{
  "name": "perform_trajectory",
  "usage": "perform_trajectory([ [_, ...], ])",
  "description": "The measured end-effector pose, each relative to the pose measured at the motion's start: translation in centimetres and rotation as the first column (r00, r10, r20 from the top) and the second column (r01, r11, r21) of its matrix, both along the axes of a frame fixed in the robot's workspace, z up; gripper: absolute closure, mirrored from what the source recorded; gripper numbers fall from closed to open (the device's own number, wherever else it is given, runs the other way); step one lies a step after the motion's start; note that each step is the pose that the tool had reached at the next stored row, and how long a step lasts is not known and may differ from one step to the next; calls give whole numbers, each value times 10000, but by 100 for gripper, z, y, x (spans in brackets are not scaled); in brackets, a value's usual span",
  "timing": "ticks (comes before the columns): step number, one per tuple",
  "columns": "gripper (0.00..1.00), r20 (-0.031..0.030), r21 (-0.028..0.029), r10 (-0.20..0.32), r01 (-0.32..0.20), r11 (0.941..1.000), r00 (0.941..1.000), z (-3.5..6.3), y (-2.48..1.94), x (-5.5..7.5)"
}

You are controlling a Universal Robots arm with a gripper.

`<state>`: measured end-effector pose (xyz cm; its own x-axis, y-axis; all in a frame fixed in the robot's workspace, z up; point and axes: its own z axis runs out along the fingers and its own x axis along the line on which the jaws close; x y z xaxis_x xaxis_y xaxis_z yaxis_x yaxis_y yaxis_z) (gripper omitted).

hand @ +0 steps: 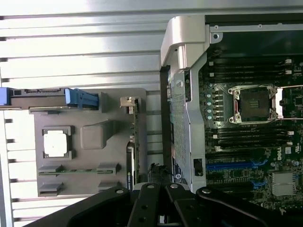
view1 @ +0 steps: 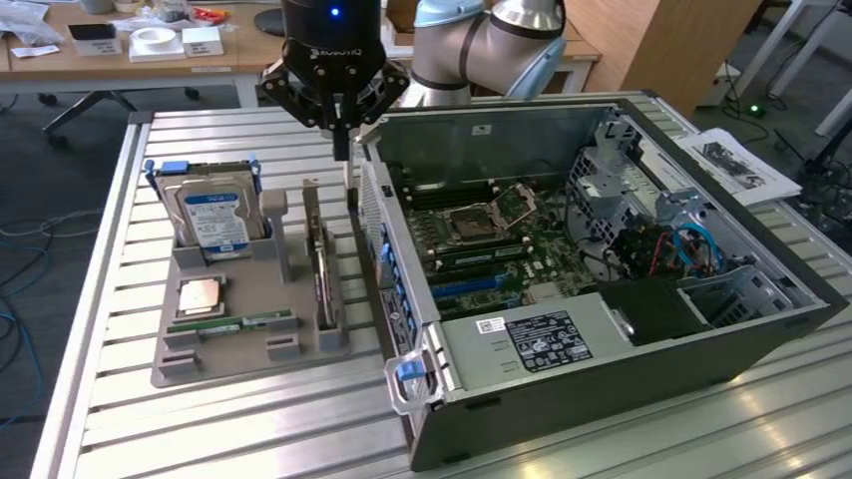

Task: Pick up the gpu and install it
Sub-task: 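Reach for the gpu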

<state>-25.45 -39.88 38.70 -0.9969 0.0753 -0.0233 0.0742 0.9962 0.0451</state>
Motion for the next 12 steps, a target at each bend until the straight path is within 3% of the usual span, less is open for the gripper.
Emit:
perform_trajectory([
  [12,89,0,0,0,0,10000,10000,-2,0,-71],
])
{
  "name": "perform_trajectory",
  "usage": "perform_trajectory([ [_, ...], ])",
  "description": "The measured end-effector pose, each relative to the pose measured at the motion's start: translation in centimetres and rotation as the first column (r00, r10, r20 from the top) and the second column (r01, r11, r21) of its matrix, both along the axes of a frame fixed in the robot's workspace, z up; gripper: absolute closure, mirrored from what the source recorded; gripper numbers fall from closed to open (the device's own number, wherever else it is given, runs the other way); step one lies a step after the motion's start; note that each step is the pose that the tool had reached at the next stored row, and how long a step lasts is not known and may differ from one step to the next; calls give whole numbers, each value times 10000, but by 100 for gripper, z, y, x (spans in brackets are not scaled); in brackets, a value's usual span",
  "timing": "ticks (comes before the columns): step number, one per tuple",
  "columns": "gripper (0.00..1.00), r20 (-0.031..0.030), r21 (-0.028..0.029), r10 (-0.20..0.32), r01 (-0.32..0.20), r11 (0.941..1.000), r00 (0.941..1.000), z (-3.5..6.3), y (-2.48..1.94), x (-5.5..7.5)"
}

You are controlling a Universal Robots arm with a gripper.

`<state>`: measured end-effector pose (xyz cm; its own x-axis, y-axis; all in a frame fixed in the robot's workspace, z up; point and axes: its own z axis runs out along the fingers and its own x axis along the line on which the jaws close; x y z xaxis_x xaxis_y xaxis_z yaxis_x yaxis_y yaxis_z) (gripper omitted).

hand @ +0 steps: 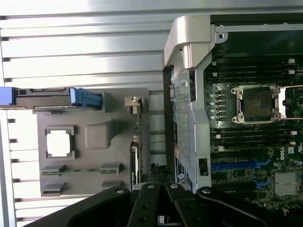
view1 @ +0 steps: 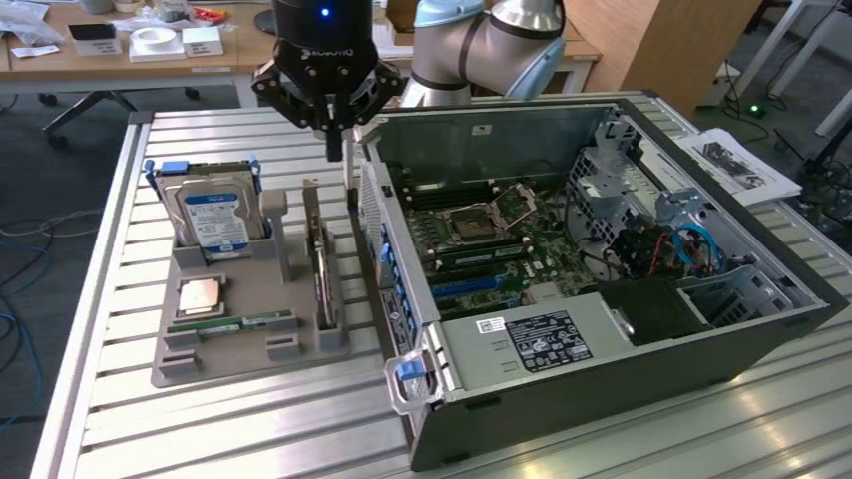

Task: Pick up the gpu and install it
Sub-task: 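Reach for the gpu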

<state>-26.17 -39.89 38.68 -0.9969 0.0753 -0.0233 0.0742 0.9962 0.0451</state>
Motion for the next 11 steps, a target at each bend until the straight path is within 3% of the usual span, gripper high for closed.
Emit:
perform_trajectory([
  [11,89,0,1,1,-1,10000,10000,-6,0,-119],
])
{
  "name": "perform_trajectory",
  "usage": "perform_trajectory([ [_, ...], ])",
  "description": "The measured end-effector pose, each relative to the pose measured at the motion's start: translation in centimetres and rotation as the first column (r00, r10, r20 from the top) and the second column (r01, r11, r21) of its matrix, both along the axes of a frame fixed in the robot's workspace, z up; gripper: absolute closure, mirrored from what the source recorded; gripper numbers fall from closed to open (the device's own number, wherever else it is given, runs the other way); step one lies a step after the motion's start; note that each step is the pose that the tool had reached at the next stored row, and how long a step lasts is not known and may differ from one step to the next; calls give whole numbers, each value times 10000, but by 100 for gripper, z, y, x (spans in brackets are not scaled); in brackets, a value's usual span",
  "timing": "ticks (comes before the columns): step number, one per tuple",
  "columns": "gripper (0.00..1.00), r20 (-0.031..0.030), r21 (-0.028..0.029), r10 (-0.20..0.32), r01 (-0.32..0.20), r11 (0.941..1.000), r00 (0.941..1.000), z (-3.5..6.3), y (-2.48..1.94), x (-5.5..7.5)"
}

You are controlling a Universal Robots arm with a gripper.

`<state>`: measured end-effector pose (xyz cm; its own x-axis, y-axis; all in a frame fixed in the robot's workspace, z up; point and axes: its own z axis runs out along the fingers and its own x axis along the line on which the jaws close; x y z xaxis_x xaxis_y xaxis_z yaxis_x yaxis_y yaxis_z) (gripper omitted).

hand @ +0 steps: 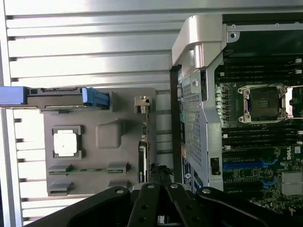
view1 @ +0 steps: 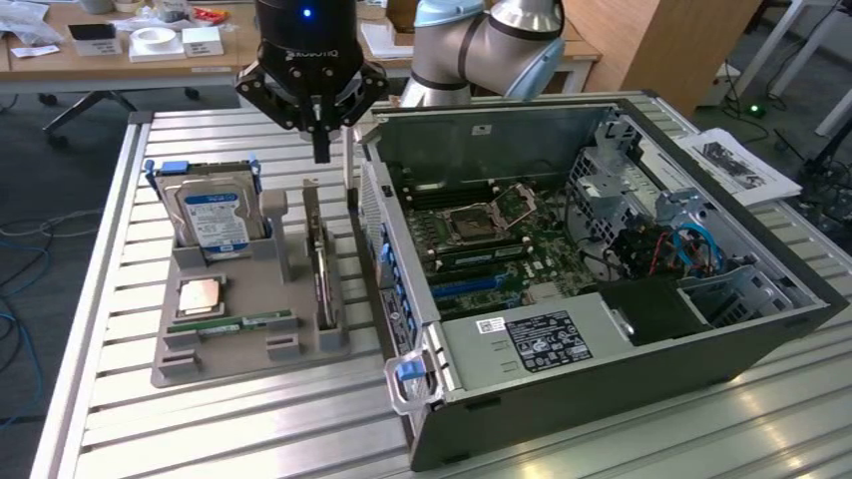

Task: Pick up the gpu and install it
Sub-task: 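Reach for the gpu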

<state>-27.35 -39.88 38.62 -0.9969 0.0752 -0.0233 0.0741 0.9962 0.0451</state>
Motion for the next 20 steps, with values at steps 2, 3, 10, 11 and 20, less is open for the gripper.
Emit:
perform_trajectory([
  [2,89,-1,0,0,0,10000,10000,0,0,0],
  [3,89,-1,-1,0,0,10000,10000,1,0,-1],
  [10,89,-1,0,-1,1,10000,10000,0,-40,-2],
  [11,89,-1,-1,-1,1,10000,10000,0,-52,-2],
  [20,89,0,0,-1,1,10000,10000,0,-189,-4],
])
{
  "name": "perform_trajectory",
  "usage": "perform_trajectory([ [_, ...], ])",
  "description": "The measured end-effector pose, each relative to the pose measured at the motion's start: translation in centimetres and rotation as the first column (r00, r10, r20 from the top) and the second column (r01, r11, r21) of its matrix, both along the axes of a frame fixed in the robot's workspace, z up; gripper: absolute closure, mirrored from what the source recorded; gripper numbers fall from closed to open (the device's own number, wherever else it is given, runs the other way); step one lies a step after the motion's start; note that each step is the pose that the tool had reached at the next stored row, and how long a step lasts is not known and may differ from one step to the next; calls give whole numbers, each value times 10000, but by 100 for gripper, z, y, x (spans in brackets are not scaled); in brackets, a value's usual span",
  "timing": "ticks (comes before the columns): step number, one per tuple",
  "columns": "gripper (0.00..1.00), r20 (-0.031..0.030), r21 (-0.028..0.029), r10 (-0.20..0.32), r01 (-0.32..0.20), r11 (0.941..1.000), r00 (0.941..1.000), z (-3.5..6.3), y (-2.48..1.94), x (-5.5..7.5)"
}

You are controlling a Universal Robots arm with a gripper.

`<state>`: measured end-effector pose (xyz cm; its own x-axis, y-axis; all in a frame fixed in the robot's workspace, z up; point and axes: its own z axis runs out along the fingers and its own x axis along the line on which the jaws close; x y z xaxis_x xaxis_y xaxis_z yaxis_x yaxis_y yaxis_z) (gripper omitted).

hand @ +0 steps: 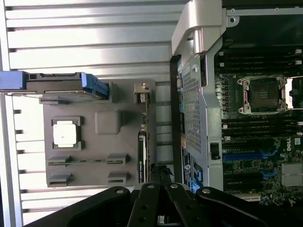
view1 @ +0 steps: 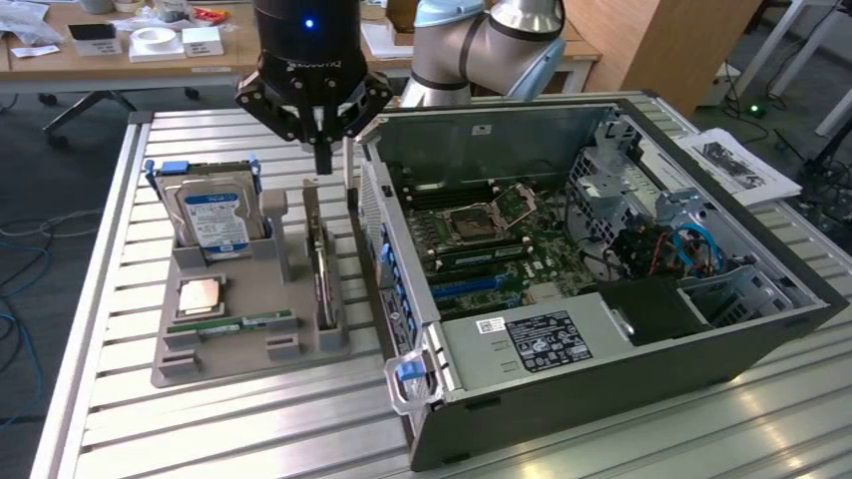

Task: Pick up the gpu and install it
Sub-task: 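Reach for the gpu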

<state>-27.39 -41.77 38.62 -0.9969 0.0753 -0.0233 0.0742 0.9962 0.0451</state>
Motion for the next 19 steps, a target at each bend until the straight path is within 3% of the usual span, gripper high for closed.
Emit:
perform_trajectory([
  [6,89,-1,-1,0,0,10000,10000,1,-89,-3],
  [19,89,0,0,-1,1,10000,10000,-6,-93,-199],
])
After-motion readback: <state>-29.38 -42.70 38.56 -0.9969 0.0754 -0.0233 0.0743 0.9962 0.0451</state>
